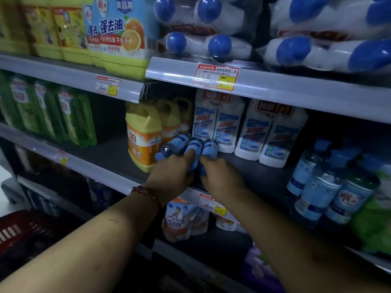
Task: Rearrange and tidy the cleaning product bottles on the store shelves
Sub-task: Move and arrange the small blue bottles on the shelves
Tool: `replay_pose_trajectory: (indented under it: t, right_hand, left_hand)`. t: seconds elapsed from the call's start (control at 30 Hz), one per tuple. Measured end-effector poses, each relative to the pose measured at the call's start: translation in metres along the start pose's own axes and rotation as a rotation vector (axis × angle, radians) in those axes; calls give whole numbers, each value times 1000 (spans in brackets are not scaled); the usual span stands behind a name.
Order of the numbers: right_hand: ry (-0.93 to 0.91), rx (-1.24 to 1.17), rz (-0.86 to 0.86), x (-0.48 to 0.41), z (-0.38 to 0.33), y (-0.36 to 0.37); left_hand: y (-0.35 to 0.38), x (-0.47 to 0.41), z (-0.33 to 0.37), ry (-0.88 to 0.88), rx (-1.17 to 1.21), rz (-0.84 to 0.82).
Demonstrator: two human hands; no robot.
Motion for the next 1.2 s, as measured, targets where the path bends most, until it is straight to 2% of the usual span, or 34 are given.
replay_pose_trajectory:
  t: [0.2,0.37,0.47,0.67,0.93,1.2]
  right_hand:
    - [23,13,80,11,27,-43]
    - [106,22,116,16,58,-97]
    - [70,24,119,19,69,-126]
    - [-3,248,83,30,85,-171]
    - [32,263,-69,43,104,-187]
    - [71,233,-18,48,116,-185]
  left_hand:
    - [-15,-8,21,-76,234,185]
    - [-21,-27,61,6,248,214]
    - [-21,-40,92,89,183,231]
    - [-50,-61,139,13,296,259]
    - [-53,-70,167,10,475,170]
    - [-37,-74,166,-54,493,90]
Point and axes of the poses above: each hand's wrist, its own x-axis away from the middle knuckle, its own y-axis out of the palm, z = x × y, the point moved 5 cm from there along -x, towards the middle knuckle, and after that the axes turned 13 degrees about z, right-handed, at the moved point
